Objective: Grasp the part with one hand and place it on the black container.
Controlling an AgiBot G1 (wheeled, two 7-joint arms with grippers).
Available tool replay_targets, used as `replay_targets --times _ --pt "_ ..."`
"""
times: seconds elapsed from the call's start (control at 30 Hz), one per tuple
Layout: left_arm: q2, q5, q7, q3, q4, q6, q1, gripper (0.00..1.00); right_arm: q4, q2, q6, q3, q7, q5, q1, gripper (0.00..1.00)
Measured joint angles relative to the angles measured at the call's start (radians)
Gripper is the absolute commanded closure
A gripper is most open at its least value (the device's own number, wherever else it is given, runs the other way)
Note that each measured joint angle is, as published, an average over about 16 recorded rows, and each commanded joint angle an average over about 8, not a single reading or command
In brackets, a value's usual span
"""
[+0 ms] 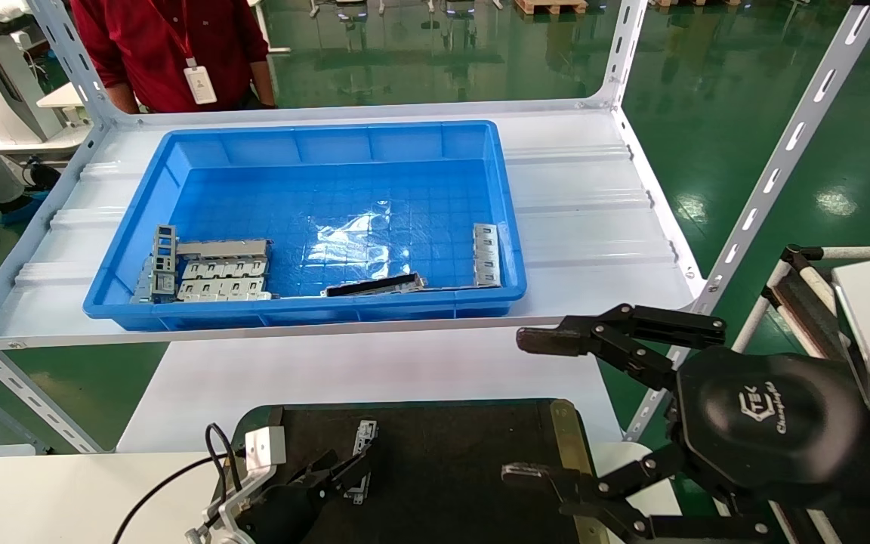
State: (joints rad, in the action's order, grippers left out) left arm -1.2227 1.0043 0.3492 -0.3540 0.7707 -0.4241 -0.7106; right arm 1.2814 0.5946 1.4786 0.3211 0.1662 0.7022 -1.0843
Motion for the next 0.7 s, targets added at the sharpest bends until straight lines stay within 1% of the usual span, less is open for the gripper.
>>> replay_targets --times 0.3,0.7 --pt "0.087 -0.006 0.004 -0.007 0.068 -0.123 -0.001 0.0 0.0 0.0 0.0 0.0 0.0 0.0 0.0 0.0" --pt "0.239 -0.051 -0.015 0.009 0.164 -0.376 -0.004 0.0 0.0 0.0 0.0 0.001 0.0 0.0 0.0 0.0"
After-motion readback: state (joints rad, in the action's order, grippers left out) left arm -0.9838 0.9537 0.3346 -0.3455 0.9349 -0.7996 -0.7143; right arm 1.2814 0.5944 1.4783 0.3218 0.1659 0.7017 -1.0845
